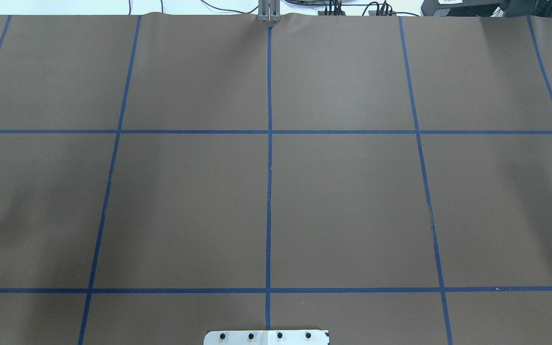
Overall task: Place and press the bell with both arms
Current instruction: 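Carry the bell with the left gripper toward the table's center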
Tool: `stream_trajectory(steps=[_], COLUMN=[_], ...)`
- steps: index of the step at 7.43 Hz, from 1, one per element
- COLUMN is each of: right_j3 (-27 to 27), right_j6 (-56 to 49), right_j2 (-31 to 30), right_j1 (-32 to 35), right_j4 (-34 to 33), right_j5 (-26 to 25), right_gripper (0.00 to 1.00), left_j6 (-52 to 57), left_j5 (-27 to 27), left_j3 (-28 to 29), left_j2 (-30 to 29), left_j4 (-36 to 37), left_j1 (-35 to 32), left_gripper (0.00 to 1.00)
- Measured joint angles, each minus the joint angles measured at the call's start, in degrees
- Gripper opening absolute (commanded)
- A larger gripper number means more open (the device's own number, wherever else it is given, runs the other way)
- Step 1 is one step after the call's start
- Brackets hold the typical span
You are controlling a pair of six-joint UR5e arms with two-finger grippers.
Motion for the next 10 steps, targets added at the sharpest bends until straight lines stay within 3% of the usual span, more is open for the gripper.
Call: stream_trajectory(steps=[3,5,8,10], right_j3=[0.13,0.13,0.12,0.05], right_j6=[0.08,0.09,0.14,0.21], right_j2=[0.03,0.03,0.03,0.07], right_j1=[0.00,0.00,0.00,0.00], right_j4=[0.25,0.27,0.27,0.27], right_j5=[0.07,0.07,0.15,0.18], right_gripper=[1.00,1.00,1.00,1.00], left_j6=[-5.05,-15.43,-30.59,-40.85], left_j5=[-2.44,-3.85,-4.10,-3.88], left_j3=[2.30,9.35,27.82,43.18], left_j2=[-20.44,-34.80,-56.05,-65.49], left_j4=[15.86,18.68,15.72,3.01], left_j1=[1.41,6.08,13.86,17.10], left_gripper=[0.00,0.00,0.00,0.00])
